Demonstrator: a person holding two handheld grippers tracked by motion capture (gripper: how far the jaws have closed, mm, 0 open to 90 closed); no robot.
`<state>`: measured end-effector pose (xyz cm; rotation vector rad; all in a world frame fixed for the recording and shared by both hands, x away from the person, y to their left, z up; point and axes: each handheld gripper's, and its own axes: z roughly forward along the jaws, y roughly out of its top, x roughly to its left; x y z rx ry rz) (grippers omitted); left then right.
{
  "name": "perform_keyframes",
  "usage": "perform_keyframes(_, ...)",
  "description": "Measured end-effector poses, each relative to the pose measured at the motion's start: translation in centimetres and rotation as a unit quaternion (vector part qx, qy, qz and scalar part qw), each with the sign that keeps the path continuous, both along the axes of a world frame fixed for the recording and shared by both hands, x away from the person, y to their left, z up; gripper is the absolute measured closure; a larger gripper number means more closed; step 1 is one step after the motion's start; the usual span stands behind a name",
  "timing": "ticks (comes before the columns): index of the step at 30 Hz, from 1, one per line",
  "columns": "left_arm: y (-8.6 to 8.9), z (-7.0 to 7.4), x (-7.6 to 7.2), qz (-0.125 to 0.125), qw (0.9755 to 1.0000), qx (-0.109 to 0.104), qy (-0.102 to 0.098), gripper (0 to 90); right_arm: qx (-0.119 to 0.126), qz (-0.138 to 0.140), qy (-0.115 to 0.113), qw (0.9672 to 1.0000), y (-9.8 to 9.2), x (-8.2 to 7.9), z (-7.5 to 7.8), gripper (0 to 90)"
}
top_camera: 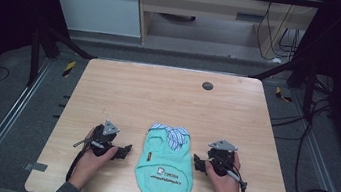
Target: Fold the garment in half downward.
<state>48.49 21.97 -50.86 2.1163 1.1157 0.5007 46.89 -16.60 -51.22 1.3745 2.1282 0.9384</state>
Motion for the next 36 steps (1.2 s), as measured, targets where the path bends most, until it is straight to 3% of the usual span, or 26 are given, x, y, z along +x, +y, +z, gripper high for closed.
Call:
perform_keyframes(9, 0.1, 0.0, -0.2, 0.001, 1.0000, 0.004, 0.001, 4.7, 0.000, -0.027, -0.001, 0.9996, 0.4, -0.2, 0.0, 7.9)
perform_keyframes(11, 0.0, 0.0, -0.1, 0.004, 1.0000, 0.000, -0.001, 3.7, 0.001, -0.028, -0.001, 0.9996, 0.4, -0.2, 0.0, 7.9)
perform_keyframes(13, 0.0, 0.3, 0.0, 0.016, 0.9998, 0.010, 0.005, 6.6, -0.003, -0.038, -0.004, 0.9993, 0.7, -0.2, 0.0, 9.7)
perform_keyframes(15, -0.2, 0.7, 0.3, 0.016, 0.9997, 0.015, 0.001, 8.1, -0.014, -0.026, -0.007, 0.9995, 1.3, -0.4, 0.3, 11.4)
perform_keyframes(16, -0.5, 1.2, 0.8, 0.014, 0.9999, 0.001, 0.007, 7.6, -0.020, -0.018, -0.010, 0.9996, 1.6, -0.5, 0.5, 11.6)
perform_keyframes(18, -0.7, 1.3, 1.1, 0.004, 1.0000, 0.000, 0.006, 7.2, -0.019, -0.011, -0.008, 0.9997, 1.8, -0.4, 0.7, 12.3)
perform_keyframes(19, -1.1, 1.4, 1.7, -0.010, 0.9998, 0.017, 0.009, 7.2, -0.021, -0.002, -0.007, 0.9998, 1.9, -0.1, 0.8, 14.4)
perform_keyframes(20, -1.7, 1.7, 2.8, -0.032, 0.9986, 0.034, 0.023, 5.6, -0.042, 0.013, 0.000, 0.9990, 2.2, 0.9, 1.1, 18.3)
perform_keyframes(24, -2.5, 3.4, 5.3, -0.054, 0.9977, 0.019, 0.037, 6.9, -0.068, 0.041, 0.011, 0.9968, 2.6, 3.0, 2.3, 29.4)
perform_keyframes(25, -2.5, 3.4, 5.3, -0.054, 0.9977, 0.019, 0.037, 7.7, -0.068, 0.041, 0.011, 0.9968, 2.6, 3.0, 2.3, 29.4)
perform_keyframes(26, -2.9, 4.2, 6.3, -0.065, 0.9969, 0.026, 0.035, 9.3, -0.072, 0.058, 0.027, 0.9954, 2.7, 4.0, 3.0, 31.1)
perform_keyframes(30, -3.6, 4.9, 7.4, -0.075, 0.9955, 0.036, 0.044, 13.4, -0.071, 0.079, 0.037, 0.9937, 2.8, 5.3, 3.9, 36.7)
perform_keyframes(32, -4.1, 5.2, 8.0, -0.081, 0.9941, 0.046, 0.057, 15.3, -0.068, 0.089, 0.065, 0.9916, 2.7, 6.8, 4.6, 40.3)
perform_keyframes(36, -4.9, 5.5, 8.4, -0.088, 0.9930, 0.048, 0.064, 17.4, -0.049, 0.086, 0.083, 0.9917, 2.6, 7.9, 5.0, 38.0)
